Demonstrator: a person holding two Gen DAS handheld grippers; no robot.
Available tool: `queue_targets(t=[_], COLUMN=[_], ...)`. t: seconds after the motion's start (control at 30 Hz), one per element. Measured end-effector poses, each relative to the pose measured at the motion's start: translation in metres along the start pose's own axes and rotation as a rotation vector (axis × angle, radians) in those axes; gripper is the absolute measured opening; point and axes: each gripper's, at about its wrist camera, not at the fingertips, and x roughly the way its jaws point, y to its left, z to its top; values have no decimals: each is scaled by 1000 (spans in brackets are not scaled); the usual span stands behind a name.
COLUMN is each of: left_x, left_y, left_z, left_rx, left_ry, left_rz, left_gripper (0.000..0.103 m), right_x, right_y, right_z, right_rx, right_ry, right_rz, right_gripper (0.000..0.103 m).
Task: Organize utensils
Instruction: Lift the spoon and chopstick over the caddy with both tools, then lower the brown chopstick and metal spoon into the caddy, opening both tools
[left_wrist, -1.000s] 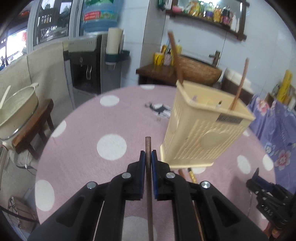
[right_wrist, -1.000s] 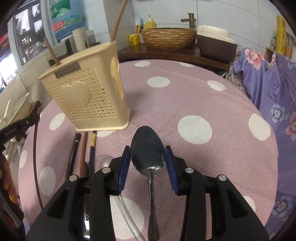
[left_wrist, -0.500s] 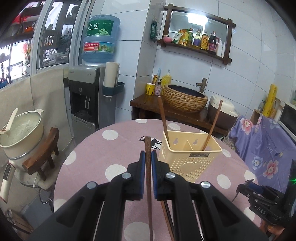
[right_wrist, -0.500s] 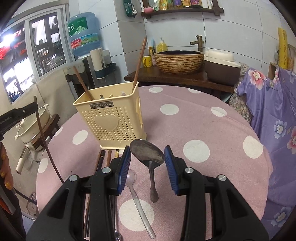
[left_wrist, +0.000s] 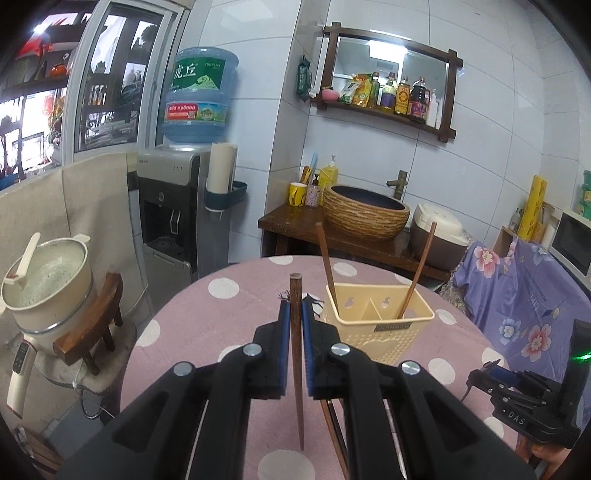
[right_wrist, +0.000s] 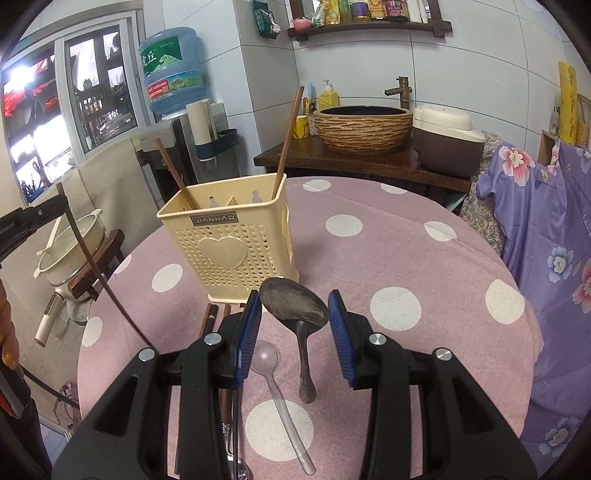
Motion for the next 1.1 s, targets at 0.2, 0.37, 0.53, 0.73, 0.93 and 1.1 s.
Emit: queue_targets(t=[0.2, 0.37, 0.53, 0.73, 0.93, 1.1], left_x=[-12, -23, -37, -25, 25, 71], left_y=[2, -4, -24, -43, -51, -50], left_z=[40, 89, 132, 164, 141, 93], left_rx=[11, 10, 30, 14, -2, -1], left_ry=[-26, -47, -131, -205, -153, -69], left_rz=[-45, -122, -140, -130, -99, -69], left_gripper=[8, 8, 8, 8, 8, 8], right_x=[-7, -23, -44, -43, 7, 52], right_y=[6, 19, 36, 50, 54, 46], right_z=[31, 77, 135, 185, 173, 137], right_rx=[-11, -28, -36, -26, -38, -25], right_ry=[-12, -55, -146, -221, -210, -147], right_rz=[45, 78, 95, 82, 38, 10], right_gripper=[38, 38, 38, 38, 38, 38])
